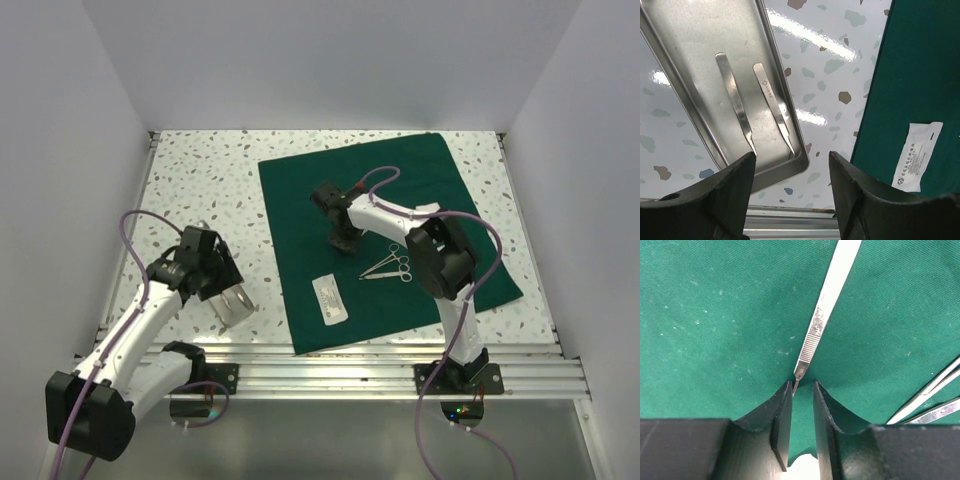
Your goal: Prepare the surgical pack
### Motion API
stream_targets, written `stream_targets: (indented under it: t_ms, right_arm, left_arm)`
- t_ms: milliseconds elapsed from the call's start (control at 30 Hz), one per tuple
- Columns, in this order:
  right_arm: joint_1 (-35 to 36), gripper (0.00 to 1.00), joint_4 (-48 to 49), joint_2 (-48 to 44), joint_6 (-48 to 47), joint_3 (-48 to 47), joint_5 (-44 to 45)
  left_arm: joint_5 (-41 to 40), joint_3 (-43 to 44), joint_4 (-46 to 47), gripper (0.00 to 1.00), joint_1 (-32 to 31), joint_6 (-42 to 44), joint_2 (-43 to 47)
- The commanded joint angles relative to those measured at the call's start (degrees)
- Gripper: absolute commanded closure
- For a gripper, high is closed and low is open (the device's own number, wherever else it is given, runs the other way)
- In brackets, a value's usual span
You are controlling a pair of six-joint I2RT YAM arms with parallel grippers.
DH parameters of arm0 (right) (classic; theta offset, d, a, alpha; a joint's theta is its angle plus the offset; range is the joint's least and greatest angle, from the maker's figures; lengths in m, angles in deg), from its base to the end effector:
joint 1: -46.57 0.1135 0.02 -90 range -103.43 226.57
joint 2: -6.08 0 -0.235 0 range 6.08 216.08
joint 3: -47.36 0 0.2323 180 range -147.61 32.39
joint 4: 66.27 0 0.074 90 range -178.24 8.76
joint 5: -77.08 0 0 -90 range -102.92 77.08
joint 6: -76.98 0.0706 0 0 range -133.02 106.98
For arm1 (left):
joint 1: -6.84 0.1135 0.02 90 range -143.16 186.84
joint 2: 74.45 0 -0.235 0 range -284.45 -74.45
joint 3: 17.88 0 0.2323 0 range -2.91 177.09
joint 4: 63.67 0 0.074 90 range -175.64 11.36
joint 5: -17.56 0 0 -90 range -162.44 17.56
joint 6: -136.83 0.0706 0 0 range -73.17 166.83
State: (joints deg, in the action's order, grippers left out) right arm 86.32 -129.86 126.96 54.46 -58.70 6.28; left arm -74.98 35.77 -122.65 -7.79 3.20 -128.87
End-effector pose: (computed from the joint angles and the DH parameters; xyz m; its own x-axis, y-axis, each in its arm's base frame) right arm 0.3173 0.2337 0.1180 -0.7994 0.4698 -0.3745 0.4839 0.8729 0.0622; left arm 0.1830 -0.0445 0.1767 -0.7642 -0.5129 -0.3911 -0.4097 0.8543 -0.3199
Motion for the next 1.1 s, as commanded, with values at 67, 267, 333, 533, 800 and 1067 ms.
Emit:
stream_targets:
  t_ms: [67,267,333,533,800,1067]
  right_arm:
    - [0.33,0.78,-2.00,3.22,0.98,-2.86,2.51]
    - [0.24,0.84,-2.70,4.63,0.81,-4.44,2.16]
    - [0.24,0.92,-2.97,4.28,0.81,-4.54,2.24]
    - [0.33,1.00,-3.50,2.96,-0.07,-5.06,2.68]
    - [0.51,1.00,5.69,-5.10,-9.63,0.46,-0.47]
    - [0.51,1.00,16.27,-14.53,-26.60,11.10,-8.64]
  left_arm:
    - [1.05,1.75,1.91,0.36,0.31,2.24,1.41]
    - [1.14,2.72,1.91,0.36,0.31,3.56,2.47]
    - [1.31,3.16,1.82,0.36,0.31,3.82,2.56]
    - [2.28,3.51,1.82,0.36,0.31,4.61,2.73]
    - [18.58,3.60,9.88,0.35,0.31,10.49,3.17]
    - [33.04,3.16,23.08,0.31,0.22,7.52,-3.67]
